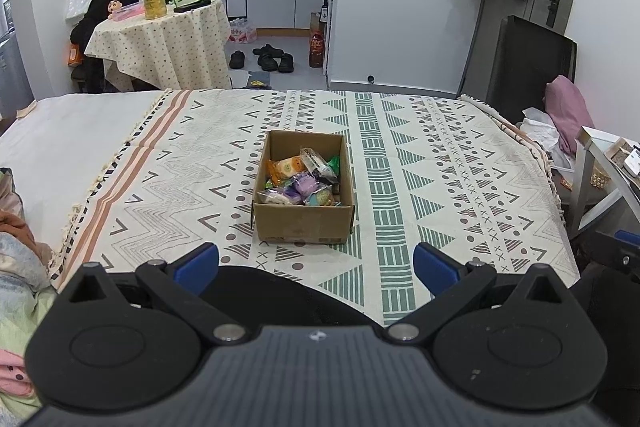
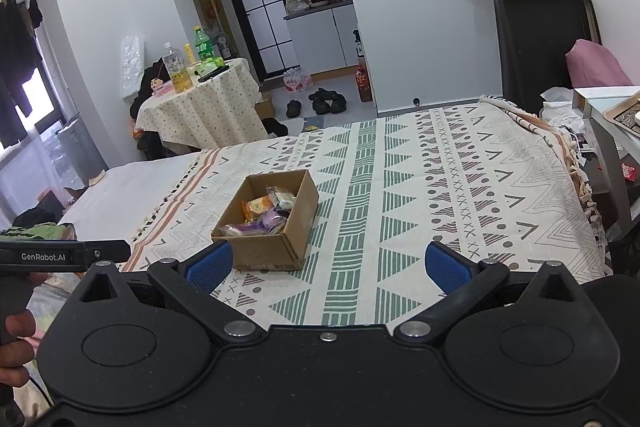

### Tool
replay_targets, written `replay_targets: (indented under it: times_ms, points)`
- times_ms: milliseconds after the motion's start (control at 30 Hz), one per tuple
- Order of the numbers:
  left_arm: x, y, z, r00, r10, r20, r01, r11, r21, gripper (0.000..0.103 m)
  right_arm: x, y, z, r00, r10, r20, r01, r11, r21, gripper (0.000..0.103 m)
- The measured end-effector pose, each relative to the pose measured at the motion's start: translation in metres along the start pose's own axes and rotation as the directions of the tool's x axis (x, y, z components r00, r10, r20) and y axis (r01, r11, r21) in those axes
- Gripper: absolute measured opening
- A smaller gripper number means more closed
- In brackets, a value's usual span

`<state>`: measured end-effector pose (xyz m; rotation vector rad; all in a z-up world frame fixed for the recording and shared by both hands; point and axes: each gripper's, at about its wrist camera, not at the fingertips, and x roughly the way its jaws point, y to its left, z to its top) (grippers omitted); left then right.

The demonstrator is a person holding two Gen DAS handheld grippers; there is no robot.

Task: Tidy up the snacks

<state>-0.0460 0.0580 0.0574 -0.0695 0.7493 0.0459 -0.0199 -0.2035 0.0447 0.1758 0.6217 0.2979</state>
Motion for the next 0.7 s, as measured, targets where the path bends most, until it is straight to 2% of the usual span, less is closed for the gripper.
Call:
replay_targets:
  times_ms: [700]
  points:
    - [-0.0035,-0.0029,-0.0024,1.000,-0.022,0.013,0.021,0.999,0.026,0.103,0.0058,-0.0012,-0.0045,1.000,0.001,-0.021,-0.001,1.000,0.009,0.103]
